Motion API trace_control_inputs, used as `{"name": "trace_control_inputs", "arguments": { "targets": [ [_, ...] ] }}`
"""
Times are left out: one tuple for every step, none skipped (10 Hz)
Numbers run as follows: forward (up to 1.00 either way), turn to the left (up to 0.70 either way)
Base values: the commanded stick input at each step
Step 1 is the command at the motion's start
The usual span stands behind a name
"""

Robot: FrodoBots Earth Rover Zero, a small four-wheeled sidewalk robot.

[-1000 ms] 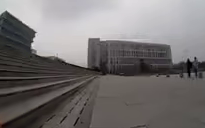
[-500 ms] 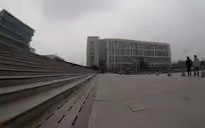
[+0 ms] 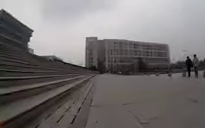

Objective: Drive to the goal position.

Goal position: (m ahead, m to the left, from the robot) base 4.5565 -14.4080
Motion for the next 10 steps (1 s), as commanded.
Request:
{"name": "trace_control_inputs", "arguments": {
  "targets": [
    [0.70, 0.00],
    [0.70, 0.00],
    [0.70, 0.00],
    [0.70, 0.00],
    [0.70, 0.00],
    [0.70, 0.00],
    [0.70, 0.00],
    [0.70, 0.00],
    [0.70, 0.00],
    [0.70, 0.00]
  ]
}}
